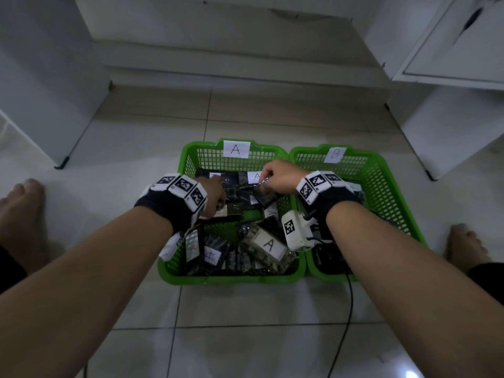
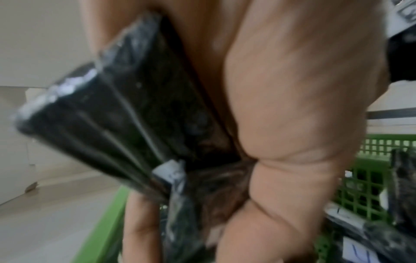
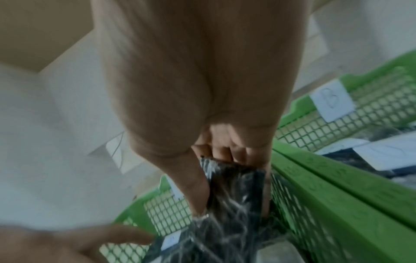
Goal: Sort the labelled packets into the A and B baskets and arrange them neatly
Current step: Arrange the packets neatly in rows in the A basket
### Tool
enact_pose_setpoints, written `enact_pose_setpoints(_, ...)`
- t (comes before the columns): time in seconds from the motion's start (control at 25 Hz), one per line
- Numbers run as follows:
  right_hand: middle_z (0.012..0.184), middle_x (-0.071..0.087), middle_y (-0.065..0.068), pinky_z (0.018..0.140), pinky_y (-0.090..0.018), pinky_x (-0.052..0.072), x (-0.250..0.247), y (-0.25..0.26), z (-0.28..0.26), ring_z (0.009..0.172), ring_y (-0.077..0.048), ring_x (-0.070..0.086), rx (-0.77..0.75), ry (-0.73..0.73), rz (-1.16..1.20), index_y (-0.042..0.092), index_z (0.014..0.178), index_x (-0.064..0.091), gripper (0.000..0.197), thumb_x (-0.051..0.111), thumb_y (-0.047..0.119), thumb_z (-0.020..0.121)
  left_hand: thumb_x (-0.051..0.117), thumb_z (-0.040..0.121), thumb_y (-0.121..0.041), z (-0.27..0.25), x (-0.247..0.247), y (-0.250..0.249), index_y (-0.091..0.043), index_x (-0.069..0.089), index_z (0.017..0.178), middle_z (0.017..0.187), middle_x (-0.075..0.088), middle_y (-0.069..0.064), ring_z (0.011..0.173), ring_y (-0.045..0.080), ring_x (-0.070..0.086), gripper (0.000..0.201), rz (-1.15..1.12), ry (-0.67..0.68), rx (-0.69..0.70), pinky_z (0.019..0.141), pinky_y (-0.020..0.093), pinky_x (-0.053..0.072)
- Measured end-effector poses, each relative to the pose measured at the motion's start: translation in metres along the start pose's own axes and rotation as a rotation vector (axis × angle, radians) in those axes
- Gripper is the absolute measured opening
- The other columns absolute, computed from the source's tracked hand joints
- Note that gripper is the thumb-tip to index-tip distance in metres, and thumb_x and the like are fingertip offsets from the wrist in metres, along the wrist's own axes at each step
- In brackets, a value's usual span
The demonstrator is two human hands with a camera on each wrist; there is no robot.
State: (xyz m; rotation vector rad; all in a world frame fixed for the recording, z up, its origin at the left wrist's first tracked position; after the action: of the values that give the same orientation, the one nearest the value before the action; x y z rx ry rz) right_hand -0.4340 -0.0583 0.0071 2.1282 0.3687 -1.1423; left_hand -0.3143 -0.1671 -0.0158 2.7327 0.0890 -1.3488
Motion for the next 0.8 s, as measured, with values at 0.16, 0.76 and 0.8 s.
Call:
enact_pose_setpoints(0.16, 0.101, 0.074, 0.002, 0.078, -0.022, 0.054, -0.014, -0.021, -0.009, 0.095, -0.013, 0.069, 0.042, -0.117, 0.283, 0.012, 0.101, 0.076, 0.021, 0.081, 0.018, 0.082, 0.054, 0.094, -0.020, 0.010, 0.012, -0.002, -0.012, 0.048, 0.136, 0.145, 0.044, 0.011, 0.117, 0.027, 0.055, 0.043, -0.049, 0.035, 0.017, 0.083, 0.028, 0.046)
enact_pose_setpoints(0.76, 0.076, 0.052, -0.003, 0.058, -0.030, 0.043, 0.000, -0.033, -0.024, 0.062, -0.017, 0.046, 0.142, 0.243, 1.164, 0.010, 0.105, 0.059, 0.045, 0.057, 0.054, 0.094, 0.061, 0.084, 0.001, -0.013, -0.041, 0.010, -0.015, 0.060, 0.112, 0.107, 0.061, 0.012, 0.081, 0.026, 0.067, 0.032, -1.162, -0.205, -0.028, 0.069, 0.037, 0.061)
enact_pose_setpoints(0.8, 0.076, 0.050, -0.003, 0.057, -0.029, 0.042, -0.001, -0.025, -0.026, 0.061, -0.017, 0.045, 0.111, 0.309, 1.187, 0.014, 0.101, 0.055, 0.043, 0.062, 0.055, 0.090, 0.063, 0.086, -0.004, -0.012, -0.047, 0.013, -0.011, 0.060, 0.113, 0.103, 0.065, 0.018, 0.076, 0.027, 0.068, 0.028, -1.276, -0.244, -0.031, 0.068, 0.040, 0.061)
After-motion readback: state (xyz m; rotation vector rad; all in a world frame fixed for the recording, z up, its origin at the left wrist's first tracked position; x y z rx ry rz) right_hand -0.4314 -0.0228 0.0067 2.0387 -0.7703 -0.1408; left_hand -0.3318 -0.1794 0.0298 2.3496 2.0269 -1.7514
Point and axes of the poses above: each hand's wrist, its own z-axis towards the middle knuckle, its own x-axis out of the palm, y = z × x, the point moved 8 cm from there along z, towards the middle knuckle
